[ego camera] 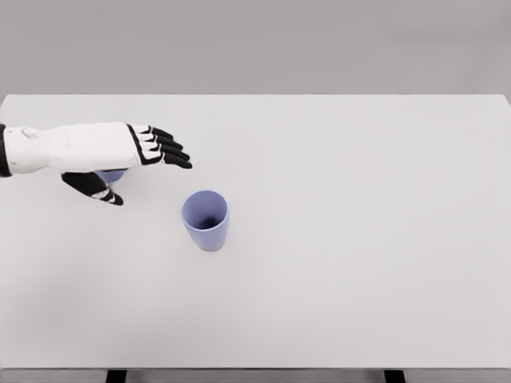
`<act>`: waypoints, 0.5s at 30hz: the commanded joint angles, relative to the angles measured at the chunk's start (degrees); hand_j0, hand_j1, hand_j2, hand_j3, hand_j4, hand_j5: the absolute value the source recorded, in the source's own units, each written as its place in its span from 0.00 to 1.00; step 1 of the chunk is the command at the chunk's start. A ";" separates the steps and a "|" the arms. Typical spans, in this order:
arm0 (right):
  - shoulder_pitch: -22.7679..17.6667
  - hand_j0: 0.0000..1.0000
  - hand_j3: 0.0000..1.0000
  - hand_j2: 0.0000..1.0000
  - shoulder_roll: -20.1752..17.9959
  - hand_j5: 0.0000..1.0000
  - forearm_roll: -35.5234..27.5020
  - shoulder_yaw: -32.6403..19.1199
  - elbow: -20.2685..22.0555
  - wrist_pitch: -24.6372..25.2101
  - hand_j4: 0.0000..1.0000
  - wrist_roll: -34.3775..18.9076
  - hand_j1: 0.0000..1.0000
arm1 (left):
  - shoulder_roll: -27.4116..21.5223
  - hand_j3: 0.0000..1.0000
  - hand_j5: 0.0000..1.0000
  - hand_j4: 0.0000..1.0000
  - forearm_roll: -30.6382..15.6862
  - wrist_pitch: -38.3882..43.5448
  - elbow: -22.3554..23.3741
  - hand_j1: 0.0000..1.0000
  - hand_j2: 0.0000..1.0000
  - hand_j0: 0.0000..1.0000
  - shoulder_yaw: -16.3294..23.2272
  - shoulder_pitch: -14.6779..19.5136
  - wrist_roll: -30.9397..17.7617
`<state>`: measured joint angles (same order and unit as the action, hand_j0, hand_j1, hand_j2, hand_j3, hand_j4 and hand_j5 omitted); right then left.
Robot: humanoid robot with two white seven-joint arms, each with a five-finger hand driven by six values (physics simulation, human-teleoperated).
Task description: Place the right cup on the left cup with left arm
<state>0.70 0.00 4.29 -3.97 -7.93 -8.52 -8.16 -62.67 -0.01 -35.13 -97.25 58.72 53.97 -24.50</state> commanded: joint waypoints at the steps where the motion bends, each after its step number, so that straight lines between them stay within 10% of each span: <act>1: 0.00 1.00 1.00 1.00 0.00 1.00 0.01 0.02 -0.06 0.00 1.00 -0.01 1.00 | 0.09 1.00 1.00 1.00 -0.25 0.13 -0.04 1.00 1.00 1.00 0.51 0.00 -0.02; 15: 0.00 1.00 1.00 1.00 0.00 1.00 0.01 -0.16 -0.06 0.00 1.00 0.16 1.00 | 4.58 1.00 1.00 1.00 0.01 0.13 -2.15 1.00 1.00 1.00 3.68 1.32 -0.02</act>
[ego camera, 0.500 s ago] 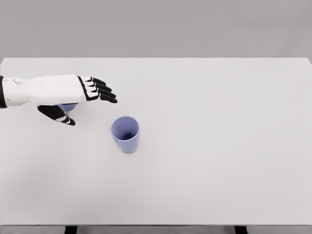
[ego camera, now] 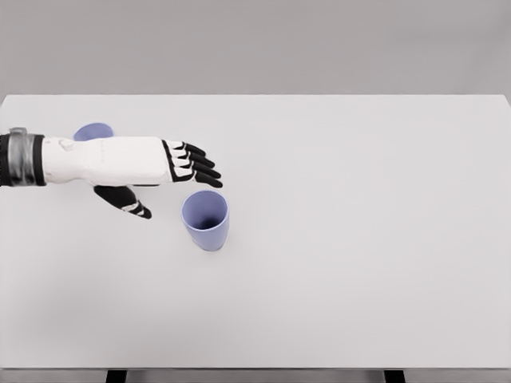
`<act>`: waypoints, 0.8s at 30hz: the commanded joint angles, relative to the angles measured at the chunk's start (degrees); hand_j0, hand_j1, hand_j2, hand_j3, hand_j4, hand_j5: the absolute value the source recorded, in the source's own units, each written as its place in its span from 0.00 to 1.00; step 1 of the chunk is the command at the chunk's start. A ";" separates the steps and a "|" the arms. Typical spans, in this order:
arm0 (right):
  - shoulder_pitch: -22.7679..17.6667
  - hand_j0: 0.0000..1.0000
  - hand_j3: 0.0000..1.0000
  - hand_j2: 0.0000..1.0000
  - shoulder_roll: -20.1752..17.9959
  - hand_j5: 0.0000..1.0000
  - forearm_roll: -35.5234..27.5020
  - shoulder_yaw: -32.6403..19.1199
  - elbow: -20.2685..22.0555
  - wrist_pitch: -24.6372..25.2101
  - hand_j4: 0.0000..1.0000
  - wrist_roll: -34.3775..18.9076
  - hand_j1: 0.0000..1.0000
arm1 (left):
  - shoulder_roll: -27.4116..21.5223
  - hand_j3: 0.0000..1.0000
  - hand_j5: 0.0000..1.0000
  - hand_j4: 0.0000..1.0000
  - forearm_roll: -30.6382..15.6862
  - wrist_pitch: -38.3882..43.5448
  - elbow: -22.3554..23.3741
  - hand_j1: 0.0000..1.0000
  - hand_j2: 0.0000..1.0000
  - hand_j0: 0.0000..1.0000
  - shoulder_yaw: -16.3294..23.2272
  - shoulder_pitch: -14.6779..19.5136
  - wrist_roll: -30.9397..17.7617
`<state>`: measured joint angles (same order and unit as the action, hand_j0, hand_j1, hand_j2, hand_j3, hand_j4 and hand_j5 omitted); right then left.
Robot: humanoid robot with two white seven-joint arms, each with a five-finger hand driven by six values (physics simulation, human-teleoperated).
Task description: Place the right cup on the left cup with left arm
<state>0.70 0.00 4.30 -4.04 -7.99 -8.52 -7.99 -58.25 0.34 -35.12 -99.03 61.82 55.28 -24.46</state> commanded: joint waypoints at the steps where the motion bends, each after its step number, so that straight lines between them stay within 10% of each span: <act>1: 0.00 1.00 1.00 1.00 0.00 1.00 0.01 0.00 -0.01 0.00 1.00 -0.01 1.00 | 0.95 1.00 1.00 1.00 0.10 0.12 -0.37 1.00 1.00 1.00 0.66 0.00 -0.06; 24: 0.00 1.00 1.00 1.00 0.00 1.00 0.01 0.00 -0.01 0.00 1.00 -0.01 1.00 | 6.40 1.00 1.00 1.00 4.58 0.12 6.22 1.00 1.00 1.00 2.60 0.79 1.43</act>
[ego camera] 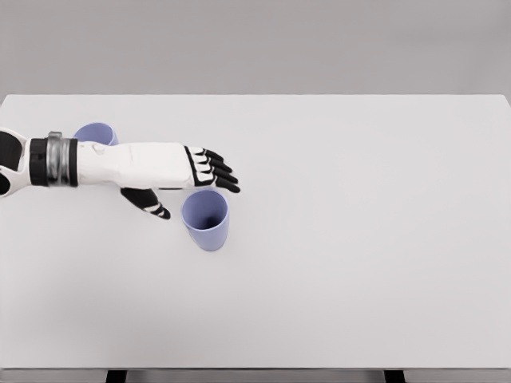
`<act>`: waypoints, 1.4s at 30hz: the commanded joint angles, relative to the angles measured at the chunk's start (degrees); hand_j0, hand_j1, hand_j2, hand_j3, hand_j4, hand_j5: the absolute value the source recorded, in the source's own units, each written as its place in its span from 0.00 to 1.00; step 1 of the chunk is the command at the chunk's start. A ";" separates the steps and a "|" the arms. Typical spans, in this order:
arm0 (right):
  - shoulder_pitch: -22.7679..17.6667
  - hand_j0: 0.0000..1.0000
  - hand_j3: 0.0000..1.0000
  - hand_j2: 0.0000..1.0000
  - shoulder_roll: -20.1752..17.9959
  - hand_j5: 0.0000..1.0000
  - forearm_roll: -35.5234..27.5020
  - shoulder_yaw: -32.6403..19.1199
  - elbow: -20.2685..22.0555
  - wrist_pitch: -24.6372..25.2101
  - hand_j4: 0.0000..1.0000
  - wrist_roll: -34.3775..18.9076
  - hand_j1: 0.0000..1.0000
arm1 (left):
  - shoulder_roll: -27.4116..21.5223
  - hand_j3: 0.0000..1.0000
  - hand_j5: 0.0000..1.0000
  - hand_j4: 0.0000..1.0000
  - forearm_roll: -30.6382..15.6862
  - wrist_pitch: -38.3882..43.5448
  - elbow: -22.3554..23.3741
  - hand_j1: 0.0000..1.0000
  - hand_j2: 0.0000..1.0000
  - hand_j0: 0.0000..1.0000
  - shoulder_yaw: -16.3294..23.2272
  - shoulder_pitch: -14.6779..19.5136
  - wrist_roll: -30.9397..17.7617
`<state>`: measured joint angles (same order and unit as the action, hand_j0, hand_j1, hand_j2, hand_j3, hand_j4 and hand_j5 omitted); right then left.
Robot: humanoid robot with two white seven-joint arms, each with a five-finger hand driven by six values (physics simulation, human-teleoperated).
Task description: Place the right cup on the left cup with left arm
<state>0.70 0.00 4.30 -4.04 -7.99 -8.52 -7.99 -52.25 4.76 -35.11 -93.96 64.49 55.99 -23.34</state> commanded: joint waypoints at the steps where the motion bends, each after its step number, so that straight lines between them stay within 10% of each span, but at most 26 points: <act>1: 0.00 1.00 1.00 1.00 0.00 1.00 0.01 0.00 0.00 0.00 1.00 -0.09 1.00 | 0.48 1.00 1.00 1.00 0.25 0.11 1.41 1.00 1.00 1.00 -0.07 -0.09 0.22; 42: 0.00 1.00 1.00 1.00 0.00 1.00 0.01 0.00 0.00 0.00 1.00 -0.09 1.00 | 5.22 1.00 1.00 1.00 7.72 0.11 4.40 1.00 1.00 1.00 -0.77 -4.66 0.40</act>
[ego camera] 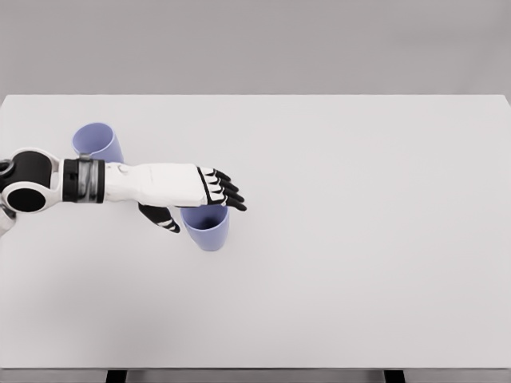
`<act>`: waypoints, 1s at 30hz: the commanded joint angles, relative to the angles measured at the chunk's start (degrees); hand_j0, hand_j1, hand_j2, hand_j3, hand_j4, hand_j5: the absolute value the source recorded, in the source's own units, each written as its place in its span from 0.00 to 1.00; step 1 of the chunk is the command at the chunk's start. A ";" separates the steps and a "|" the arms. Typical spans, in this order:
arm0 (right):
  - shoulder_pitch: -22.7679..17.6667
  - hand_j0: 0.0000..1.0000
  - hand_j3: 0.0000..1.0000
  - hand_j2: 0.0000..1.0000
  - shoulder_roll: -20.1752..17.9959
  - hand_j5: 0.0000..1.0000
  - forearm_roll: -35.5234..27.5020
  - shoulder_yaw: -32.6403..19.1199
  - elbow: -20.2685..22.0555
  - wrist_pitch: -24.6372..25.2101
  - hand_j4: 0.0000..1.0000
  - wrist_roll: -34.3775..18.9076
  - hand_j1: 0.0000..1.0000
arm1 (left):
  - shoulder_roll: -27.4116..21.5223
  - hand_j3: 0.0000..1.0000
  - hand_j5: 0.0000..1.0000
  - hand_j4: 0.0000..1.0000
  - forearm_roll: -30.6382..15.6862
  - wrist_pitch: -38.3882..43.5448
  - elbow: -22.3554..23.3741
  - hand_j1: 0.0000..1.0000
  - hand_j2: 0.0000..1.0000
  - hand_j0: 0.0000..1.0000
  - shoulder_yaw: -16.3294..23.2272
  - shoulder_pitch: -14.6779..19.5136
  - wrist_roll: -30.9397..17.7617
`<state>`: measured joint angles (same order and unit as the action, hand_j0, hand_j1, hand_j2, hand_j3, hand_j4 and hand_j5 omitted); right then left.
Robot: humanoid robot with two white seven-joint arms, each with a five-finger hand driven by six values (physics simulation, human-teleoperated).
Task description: Place the right cup on the left cup with left arm
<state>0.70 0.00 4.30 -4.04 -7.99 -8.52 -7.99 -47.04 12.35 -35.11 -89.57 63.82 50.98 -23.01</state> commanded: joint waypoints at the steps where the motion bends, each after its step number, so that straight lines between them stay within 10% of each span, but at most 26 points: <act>1: 0.00 1.00 1.00 1.00 0.00 1.00 0.01 0.00 -0.01 0.00 1.00 -0.09 1.00 | 0.01 1.00 1.00 1.00 0.30 0.11 0.01 1.00 1.00 1.00 -0.10 -0.09 0.07; 5: 0.00 1.00 1.00 1.00 0.00 1.00 0.01 0.00 -0.01 0.00 1.00 -0.01 1.00 | 0.01 0.97 0.97 0.97 0.83 0.11 -0.08 0.97 0.97 0.97 -0.27 -0.53 0.07; 10: 0.00 1.00 1.00 1.00 0.00 1.00 0.01 0.00 -0.01 0.00 1.00 -0.01 1.00 | 0.10 0.63 0.63 0.63 0.57 0.11 -0.08 0.63 0.63 0.63 -0.27 -0.53 0.16; 30: 0.00 1.00 1.00 1.00 0.00 1.00 0.01 0.00 -0.01 0.00 1.00 -0.01 1.00 | -9.04 0.58 0.58 0.58 -9.36 0.11 -4.30 0.58 0.58 0.58 -1.77 2.19 -0.37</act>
<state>0.70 0.00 4.30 -4.04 -7.99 -8.52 -7.99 -54.60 4.53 -35.11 -93.52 62.14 53.61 -23.36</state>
